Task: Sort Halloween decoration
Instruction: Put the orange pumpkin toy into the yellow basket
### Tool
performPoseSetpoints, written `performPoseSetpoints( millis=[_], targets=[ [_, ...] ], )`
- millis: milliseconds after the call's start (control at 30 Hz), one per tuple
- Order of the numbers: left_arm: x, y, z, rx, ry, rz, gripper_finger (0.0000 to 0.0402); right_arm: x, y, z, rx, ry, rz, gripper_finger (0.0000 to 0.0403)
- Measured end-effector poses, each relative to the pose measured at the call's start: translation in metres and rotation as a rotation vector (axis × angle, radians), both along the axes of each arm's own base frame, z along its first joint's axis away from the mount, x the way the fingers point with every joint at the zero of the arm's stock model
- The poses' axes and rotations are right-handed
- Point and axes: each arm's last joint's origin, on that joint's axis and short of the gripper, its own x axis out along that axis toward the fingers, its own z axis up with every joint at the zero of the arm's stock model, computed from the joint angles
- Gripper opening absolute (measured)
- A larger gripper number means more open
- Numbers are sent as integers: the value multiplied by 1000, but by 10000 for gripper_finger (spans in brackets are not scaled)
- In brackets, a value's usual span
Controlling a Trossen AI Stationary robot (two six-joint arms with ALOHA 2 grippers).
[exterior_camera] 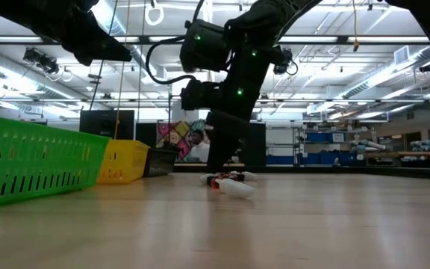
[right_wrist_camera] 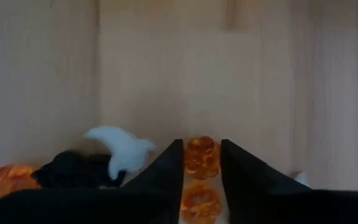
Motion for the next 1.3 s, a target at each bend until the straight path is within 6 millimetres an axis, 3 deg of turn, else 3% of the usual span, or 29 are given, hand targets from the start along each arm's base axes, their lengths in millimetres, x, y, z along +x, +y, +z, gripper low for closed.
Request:
performPoseSetpoints(
  millis=[233,700,833,1167,1300],
  targets=[
    [0,0,0,0,0,0,69,2,2,4,4,-9,-1,60],
    [0,0,0,0,0,0,69,9,9,12,-5,-44,37,25],
    [0,0,0,0,0,0,69,10,13,13,44,-64,53,46],
    [0,0,0,0,0,0,69,14,11,15,58,-111,9,150],
    [0,0,0,-1,0,0,69,12,7,10,77,-109,-16,168]
  ],
)
